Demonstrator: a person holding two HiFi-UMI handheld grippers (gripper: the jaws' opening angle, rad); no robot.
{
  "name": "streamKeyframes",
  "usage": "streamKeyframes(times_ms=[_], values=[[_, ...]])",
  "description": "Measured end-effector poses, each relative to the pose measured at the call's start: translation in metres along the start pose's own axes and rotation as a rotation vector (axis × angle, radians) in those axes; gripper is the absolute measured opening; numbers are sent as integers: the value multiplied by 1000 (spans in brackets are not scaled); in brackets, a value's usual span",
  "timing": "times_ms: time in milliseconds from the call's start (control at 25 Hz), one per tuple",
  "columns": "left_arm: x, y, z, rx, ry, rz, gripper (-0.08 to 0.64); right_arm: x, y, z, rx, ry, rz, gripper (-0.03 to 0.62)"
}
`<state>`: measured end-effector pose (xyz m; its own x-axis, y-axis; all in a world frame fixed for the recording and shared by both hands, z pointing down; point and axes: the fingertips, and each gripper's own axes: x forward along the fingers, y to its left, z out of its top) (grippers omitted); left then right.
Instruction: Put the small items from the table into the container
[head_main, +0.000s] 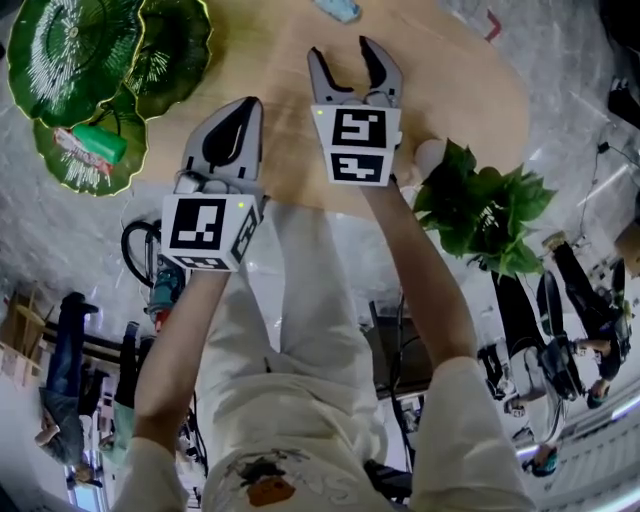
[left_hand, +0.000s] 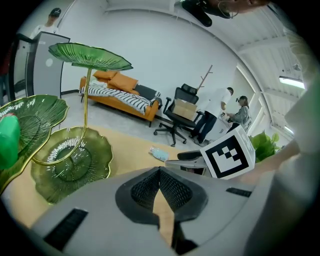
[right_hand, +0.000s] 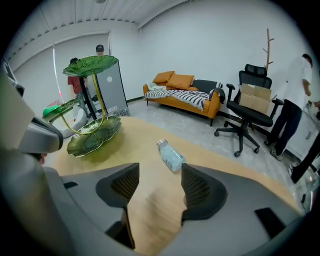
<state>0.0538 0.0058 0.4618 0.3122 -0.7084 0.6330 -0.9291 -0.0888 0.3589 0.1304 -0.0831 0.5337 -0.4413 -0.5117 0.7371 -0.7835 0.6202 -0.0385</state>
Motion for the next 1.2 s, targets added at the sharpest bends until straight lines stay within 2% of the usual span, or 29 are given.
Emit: streamKeyframes(times_ms=[240, 440, 920, 1200], values=[[2, 7, -2, -10, -14, 4, 0, 12, -8, 1, -13, -3, -15, 244], [7, 13, -5, -20, -13, 14, 0, 20, -17, 3, -61, -6, -31, 244], [14, 14, -6, -17, -23, 8, 0, 40, -23, 5, -125, 11, -6, 255], [11, 17, -8, -15, -19, 9, 0, 53, -27, 3, -225, 59, 43, 253]])
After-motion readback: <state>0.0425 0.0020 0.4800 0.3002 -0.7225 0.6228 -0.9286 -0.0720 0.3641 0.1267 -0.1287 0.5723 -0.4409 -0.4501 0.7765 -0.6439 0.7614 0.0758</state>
